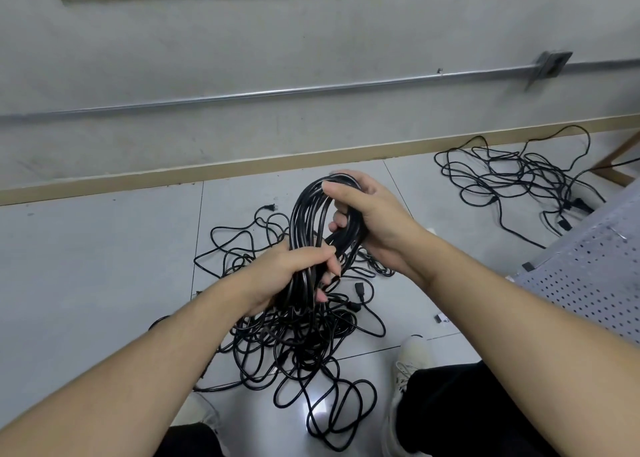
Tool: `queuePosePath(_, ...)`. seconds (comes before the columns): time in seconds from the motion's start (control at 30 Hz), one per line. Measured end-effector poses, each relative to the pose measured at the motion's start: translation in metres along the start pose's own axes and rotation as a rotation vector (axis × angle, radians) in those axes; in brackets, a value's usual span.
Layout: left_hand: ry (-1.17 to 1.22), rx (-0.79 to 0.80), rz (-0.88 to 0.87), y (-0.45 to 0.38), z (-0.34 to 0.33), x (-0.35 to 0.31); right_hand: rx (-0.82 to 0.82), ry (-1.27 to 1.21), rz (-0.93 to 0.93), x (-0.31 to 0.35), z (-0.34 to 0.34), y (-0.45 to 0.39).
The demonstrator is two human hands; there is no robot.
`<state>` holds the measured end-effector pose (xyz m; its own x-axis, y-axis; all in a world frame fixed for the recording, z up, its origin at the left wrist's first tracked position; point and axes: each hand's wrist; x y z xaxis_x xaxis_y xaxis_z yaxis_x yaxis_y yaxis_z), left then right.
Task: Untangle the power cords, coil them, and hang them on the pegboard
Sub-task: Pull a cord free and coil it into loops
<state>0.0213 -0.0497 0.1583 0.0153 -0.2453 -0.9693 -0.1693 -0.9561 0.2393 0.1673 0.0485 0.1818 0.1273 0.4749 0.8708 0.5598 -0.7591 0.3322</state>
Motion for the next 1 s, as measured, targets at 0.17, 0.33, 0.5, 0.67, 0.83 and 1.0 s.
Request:
queuePosePath(0.17,-0.055,-0.031,-0.070,-0.004,-0.009,-0.001,0.020,-0.217,-0.035,0.003,-0.005,0.000)
queuePosePath(0.33,0.289,0.193,-0.003,0.003,-0.011,-0.007,0.012,-0.226,-0.055,0.003,-0.005,-0.001)
queuePosePath(0.5,0.410,0.180,0.005,0.003,-0.013,-0.004,0.017,-0.187,-0.035,0.004,-0.002,-0.004)
queuePosePath(0.67,0.407,0.120,-0.025,-0.001,-0.012,-0.002,0.008,-0.005,-0.069,-0.004,-0.001,-0.005)
queuePosePath(0.83,0.539,0.057,-0.053,-0.006,-0.007,-0.002,0.021,0.005,-0.173,-0.023,0.008,-0.013)
queuePosePath(1.0,0.662,-0.061,-0.147,-0.010,-0.002,-0.010,0.253,0.426,-0.391,-0.043,0.006,-0.006)
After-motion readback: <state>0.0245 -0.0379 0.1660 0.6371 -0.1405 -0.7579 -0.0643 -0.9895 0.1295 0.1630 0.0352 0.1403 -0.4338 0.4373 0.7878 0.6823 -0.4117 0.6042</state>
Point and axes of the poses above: each hand's wrist, its own y-axis away from the middle knuckle, its own z-axis out of the back of the hand, x = y × z, and after that the axes turned 8 degrees about -z, right-handed
